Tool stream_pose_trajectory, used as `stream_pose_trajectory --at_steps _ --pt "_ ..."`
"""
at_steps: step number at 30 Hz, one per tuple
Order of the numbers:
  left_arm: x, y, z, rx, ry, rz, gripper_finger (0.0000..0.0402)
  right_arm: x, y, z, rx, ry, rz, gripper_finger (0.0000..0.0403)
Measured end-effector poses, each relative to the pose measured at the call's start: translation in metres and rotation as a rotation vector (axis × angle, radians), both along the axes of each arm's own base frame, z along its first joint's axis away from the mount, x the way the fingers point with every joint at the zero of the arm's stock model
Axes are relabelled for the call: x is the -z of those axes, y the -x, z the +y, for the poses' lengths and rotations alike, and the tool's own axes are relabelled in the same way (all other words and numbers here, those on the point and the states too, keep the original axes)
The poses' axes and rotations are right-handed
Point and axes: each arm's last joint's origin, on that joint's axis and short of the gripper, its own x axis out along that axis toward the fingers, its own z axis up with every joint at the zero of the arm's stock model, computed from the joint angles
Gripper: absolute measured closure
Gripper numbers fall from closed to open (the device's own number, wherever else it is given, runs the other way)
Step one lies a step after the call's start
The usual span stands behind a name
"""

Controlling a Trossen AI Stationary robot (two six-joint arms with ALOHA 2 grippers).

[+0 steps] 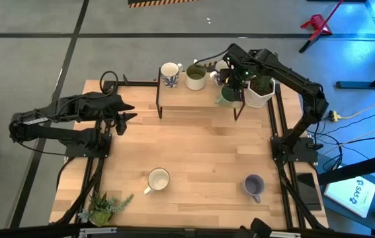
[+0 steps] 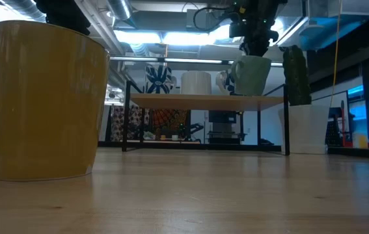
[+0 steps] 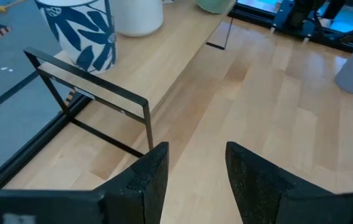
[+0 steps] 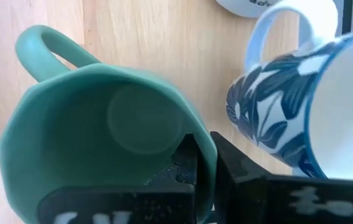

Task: Place coffee mugs
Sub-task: Put the green mug on the shelf

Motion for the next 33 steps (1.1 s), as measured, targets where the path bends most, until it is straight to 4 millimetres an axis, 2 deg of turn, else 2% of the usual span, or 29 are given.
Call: stream_pose_trajectory --at_steps 33 --pt "0.0 0.0001 0.0002 -0.017 0.014 -0.008 0.0248 -0.0013 -0.004 -0.0047 0.014 0.09 -0.005 0.0272"
